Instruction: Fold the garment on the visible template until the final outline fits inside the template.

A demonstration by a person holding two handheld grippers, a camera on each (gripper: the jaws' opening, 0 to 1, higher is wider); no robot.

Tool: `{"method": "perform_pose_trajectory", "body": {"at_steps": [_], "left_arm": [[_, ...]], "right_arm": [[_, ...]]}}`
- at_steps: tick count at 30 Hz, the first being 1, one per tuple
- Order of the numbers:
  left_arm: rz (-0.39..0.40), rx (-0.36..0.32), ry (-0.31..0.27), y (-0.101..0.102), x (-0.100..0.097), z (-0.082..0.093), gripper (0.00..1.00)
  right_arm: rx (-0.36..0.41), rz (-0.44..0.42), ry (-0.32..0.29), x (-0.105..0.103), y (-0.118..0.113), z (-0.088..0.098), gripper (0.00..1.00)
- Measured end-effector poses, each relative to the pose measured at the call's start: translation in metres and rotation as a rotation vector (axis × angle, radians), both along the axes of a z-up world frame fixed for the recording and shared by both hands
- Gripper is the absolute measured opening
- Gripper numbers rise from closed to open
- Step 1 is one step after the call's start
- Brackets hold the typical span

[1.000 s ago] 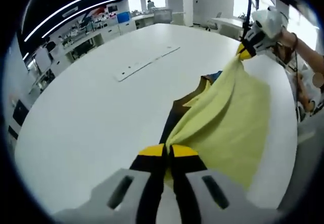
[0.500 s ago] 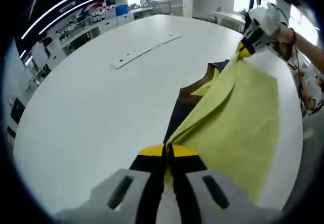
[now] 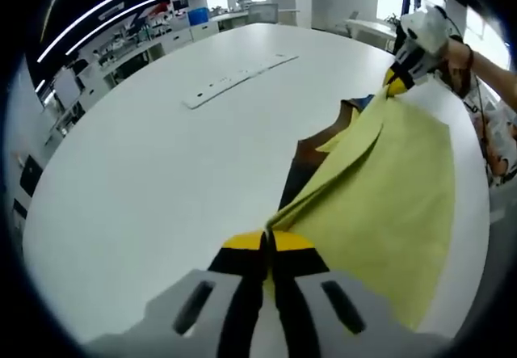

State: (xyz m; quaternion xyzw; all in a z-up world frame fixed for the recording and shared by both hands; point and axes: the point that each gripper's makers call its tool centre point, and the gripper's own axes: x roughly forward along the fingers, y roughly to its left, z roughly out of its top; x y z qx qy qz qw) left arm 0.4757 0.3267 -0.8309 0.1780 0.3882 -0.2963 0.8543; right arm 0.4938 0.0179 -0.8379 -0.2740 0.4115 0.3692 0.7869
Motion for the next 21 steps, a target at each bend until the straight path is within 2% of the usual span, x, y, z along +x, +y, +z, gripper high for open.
{"method": "perform_pose_trajectory", "body": {"at_steps": [6, 9, 11, 13, 17, 21], "left_arm": [[-0.037, 0.049, -0.012, 0.007, -0.007, 0.000, 0.08], [-0.023, 0.052, -0.005, 0.012, -0.008, 0.000, 0.11], [-0.014, 0.045, 0.000, 0.017, -0.011, -0.001, 0.13], [-0.040, 0.058, -0.025, 0.015, -0.014, 0.000, 0.13], [-0.075, 0.060, -0.045, 0.016, -0.017, -0.002, 0.11], [-0.101, 0.072, -0.065, 0.015, -0.022, -0.003, 0.09]], "right_arm": [[0.028, 0.011, -0.037, -0.001, 0.002, 0.012, 0.21], [0.030, 0.054, -0.045, -0.012, 0.004, 0.017, 0.24], [0.013, 0.108, -0.078, -0.013, 0.006, 0.018, 0.24], [-0.016, 0.137, -0.101, -0.012, 0.005, 0.016, 0.23], [-0.045, 0.193, -0.116, -0.009, 0.008, 0.008, 0.20], [-0.053, 0.192, -0.109, -0.005, 0.009, -0.004, 0.16]]}}
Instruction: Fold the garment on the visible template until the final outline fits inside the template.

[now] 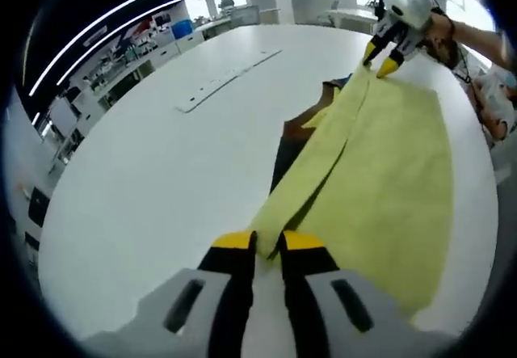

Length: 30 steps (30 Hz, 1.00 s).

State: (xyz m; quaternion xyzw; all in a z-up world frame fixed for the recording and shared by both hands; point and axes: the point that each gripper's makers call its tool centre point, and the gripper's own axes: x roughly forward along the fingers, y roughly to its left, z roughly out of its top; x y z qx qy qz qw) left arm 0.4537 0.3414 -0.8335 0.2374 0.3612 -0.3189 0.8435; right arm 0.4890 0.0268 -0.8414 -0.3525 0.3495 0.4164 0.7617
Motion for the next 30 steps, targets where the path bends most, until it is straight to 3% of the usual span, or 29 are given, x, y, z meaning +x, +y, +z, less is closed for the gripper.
{"method": "perform_pose_trajectory", "body": {"at_steps": [7, 12, 17, 23, 30], "left_arm": [[0.000, 0.000, 0.004, 0.000, 0.001, -0.003, 0.09], [0.042, -0.012, 0.016, 0.003, 0.005, -0.004, 0.06], [0.038, -0.001, 0.015, 0.001, 0.005, -0.006, 0.00], [0.058, 0.005, 0.011, 0.003, 0.006, -0.005, 0.00], [0.069, -0.037, -0.022, 0.005, 0.009, 0.011, 0.00]], "right_arm": [[0.054, -0.046, 0.020, 0.009, -0.002, -0.002, 0.10], [0.078, -0.065, 0.031, 0.009, 0.000, -0.004, 0.00], [0.081, -0.071, 0.000, 0.013, 0.001, -0.004, 0.00], [0.127, -0.115, 0.009, 0.012, 0.000, -0.003, 0.00], [0.208, -0.175, -0.002, 0.015, -0.003, 0.016, 0.00]]}}
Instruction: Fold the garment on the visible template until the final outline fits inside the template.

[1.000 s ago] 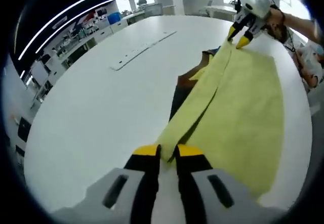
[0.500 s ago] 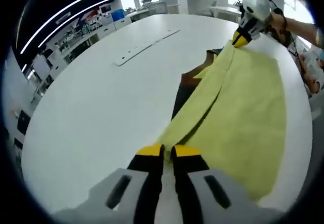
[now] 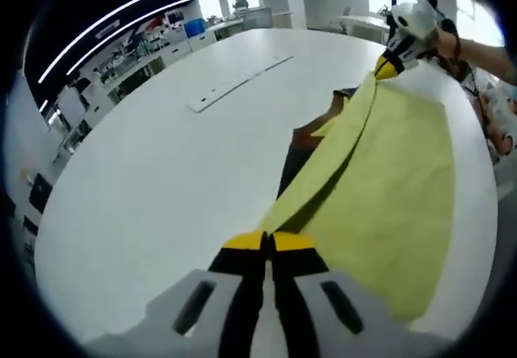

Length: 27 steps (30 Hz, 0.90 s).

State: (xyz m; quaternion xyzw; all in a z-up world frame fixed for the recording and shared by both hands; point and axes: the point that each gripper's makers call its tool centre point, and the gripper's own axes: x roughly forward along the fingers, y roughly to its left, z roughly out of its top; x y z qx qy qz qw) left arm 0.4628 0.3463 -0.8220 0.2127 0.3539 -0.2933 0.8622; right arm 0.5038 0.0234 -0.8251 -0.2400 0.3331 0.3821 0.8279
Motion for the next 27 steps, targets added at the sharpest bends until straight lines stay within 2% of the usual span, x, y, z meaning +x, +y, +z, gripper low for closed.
{"method": "perform_pose_trajectory", "body": {"at_steps": [4, 8, 14, 17, 21, 24, 27], "left_arm": [[0.040, -0.039, -0.038, -0.003, 0.006, 0.013, 0.00], [0.085, -0.062, -0.046, -0.001, 0.014, 0.014, 0.00], [0.151, -0.078, -0.058, 0.001, 0.026, 0.013, 0.00], [0.224, -0.153, -0.035, 0.001, 0.029, 0.010, 0.00], [0.257, -0.182, -0.031, 0.003, 0.031, 0.009, 0.00], [0.266, -0.174, -0.050, 0.005, 0.032, 0.012, 0.07], [0.253, -0.180, -0.070, 0.003, 0.034, 0.016, 0.22]], "right_arm": [[0.002, -0.006, -0.039, 0.007, 0.001, 0.012, 0.00], [-0.010, -0.016, -0.064, 0.015, 0.003, 0.014, 0.00], [-0.018, -0.048, -0.069, 0.029, 0.005, 0.011, 0.00], [-0.018, -0.071, -0.069, 0.034, 0.004, 0.012, 0.00], [-0.012, -0.092, -0.055, 0.039, 0.002, 0.009, 0.00], [-0.008, -0.092, -0.046, 0.037, 0.003, 0.009, 0.00], [0.042, -0.123, -0.019, 0.036, 0.006, 0.010, 0.17]]}}
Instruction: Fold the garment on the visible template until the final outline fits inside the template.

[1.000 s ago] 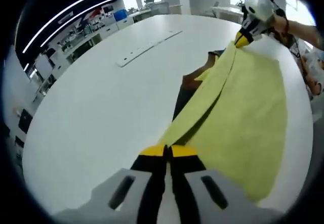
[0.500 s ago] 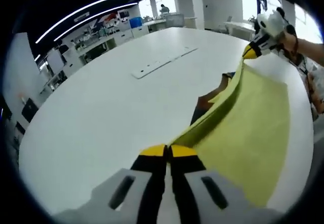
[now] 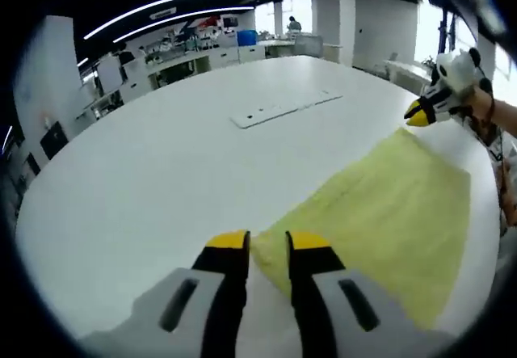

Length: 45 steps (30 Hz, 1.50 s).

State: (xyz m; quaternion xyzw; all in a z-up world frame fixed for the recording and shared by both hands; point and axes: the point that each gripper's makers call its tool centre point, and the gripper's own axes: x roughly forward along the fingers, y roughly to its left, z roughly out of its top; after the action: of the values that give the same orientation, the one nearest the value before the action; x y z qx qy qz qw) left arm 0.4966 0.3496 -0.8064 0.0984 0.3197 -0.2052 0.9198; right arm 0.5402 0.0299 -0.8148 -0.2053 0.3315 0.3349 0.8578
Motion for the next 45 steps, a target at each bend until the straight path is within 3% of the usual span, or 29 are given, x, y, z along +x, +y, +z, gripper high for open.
{"method": "perform_pose_trajectory", "body": {"at_steps": [5, 13, 20, 22, 25, 29, 38, 45], "left_arm": [[0.004, -0.006, -0.008, 0.003, -0.002, 0.006, 0.31], [0.002, -0.114, -0.011, 0.000, -0.017, 0.014, 0.46], [-0.008, -0.159, -0.038, 0.004, -0.043, 0.025, 0.60], [-0.007, -0.167, -0.045, 0.004, -0.048, 0.029, 0.65], [-0.011, -0.201, -0.062, 0.005, -0.058, 0.036, 0.72], [-0.026, -0.218, -0.067, 0.010, -0.072, 0.039, 0.81], [-0.076, -0.210, -0.051, 0.000, -0.117, 0.038, 0.92], [-0.102, -0.207, -0.035, -0.005, -0.140, 0.031, 0.98]], "right_arm": [[0.052, -0.022, 0.057, -0.009, 0.003, -0.002, 0.47], [0.130, -0.052, 0.117, -0.033, 0.007, 0.004, 0.88], [0.181, -0.051, 0.137, -0.052, 0.006, 0.011, 0.91], [0.211, -0.039, 0.148, -0.071, 0.009, 0.016, 0.93], [0.237, -0.021, 0.158, -0.082, 0.013, 0.020, 0.99], [0.306, -0.014, 0.198, -0.104, 0.019, 0.028, 0.99], [0.265, 0.015, 0.222, -0.147, 0.009, 0.022, 0.99], [0.257, 0.004, 0.219, -0.169, 0.001, 0.022, 0.99]]}}
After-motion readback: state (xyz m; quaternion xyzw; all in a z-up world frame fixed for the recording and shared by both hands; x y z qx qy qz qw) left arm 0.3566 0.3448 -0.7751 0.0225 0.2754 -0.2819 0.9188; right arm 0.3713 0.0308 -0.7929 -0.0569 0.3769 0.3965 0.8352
